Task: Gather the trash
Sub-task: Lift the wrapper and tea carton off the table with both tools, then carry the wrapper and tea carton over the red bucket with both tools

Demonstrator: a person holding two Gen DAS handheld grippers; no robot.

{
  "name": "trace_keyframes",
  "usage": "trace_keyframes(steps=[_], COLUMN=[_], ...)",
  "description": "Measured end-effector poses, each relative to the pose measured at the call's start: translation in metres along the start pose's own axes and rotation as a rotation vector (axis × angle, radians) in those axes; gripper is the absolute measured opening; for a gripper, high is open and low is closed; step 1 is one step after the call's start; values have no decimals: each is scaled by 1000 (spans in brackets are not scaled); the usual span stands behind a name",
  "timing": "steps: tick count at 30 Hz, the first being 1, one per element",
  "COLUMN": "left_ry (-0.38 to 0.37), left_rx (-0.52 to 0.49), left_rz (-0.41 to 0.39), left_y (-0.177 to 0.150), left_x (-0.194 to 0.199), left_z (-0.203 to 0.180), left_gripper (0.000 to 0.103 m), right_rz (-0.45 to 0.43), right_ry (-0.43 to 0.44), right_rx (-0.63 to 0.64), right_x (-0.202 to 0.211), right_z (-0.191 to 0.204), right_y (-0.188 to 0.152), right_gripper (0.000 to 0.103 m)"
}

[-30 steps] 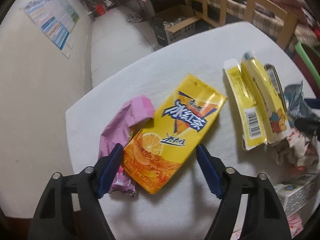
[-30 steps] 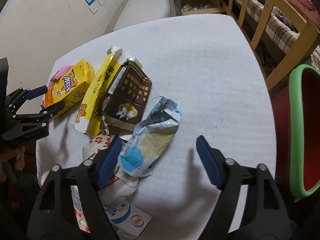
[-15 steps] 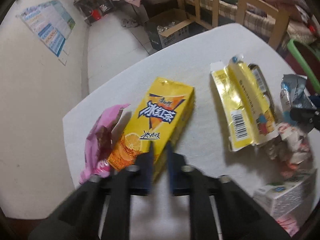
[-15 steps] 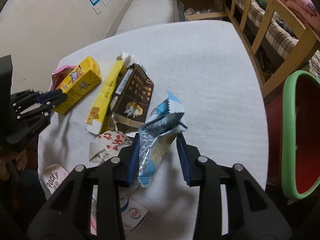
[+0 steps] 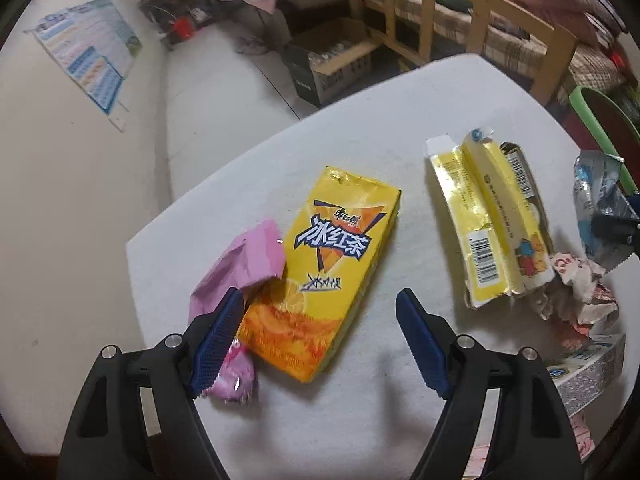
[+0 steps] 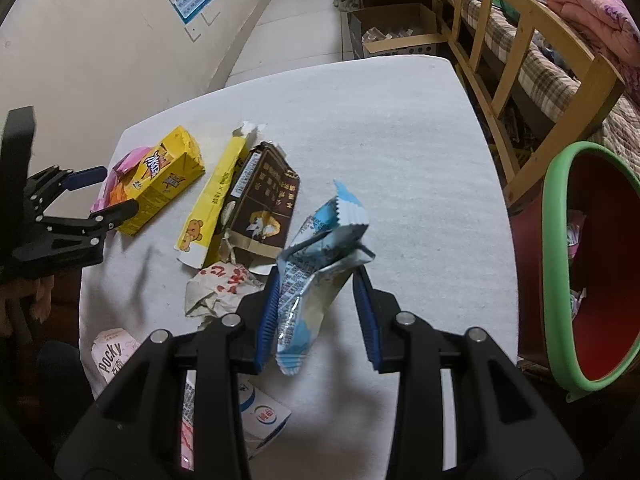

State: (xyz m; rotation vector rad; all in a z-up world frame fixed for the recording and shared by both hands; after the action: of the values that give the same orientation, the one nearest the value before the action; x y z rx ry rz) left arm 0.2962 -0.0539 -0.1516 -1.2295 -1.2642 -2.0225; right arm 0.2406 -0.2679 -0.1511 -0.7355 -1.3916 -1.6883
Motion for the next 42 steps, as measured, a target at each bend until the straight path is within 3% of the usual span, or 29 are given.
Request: trace_keyframes(steps=[6, 8, 14, 19, 32, 42], left_ry=[-35, -34, -110, -180, -98, -78], left_rx=[-14, -2, 111, 285, 418, 419], left_rz=[56, 57, 14, -59, -180, -239], left_y=[-1, 1, 0, -6, -22, -19], left_x=[-27, -31, -18, 14, 92, 132], left_z=[1, 2, -8, -12, -5, -21], left_gripper=[78, 68, 65, 65, 65, 65], right_rz=[8, 11, 9, -13, -91, -170], right_ry=[-10, -11, -15, -16, 15, 13], right_rx=[-10, -11, -5, 21, 75, 120], right_x=[-7, -8, -5, 8, 63, 109], right_z=[-6, -7, -7, -1, 23, 28], right_y=[1, 0, 1, 3, 7, 11], right_gripper=[35, 35, 35, 35, 35, 35])
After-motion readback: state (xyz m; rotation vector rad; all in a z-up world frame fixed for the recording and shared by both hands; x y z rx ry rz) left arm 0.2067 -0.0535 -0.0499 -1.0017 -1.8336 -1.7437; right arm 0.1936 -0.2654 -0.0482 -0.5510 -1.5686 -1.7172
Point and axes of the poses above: each gripper's, at about its wrist camera, not at the fingertips, and x roughly against the way its jaws point, z to its left, y to its top, the point moved 10 cm from there along -x, roughly the way its jaws point, and after that the axes turned 10 degrees about -z, right-handed, at the moved point
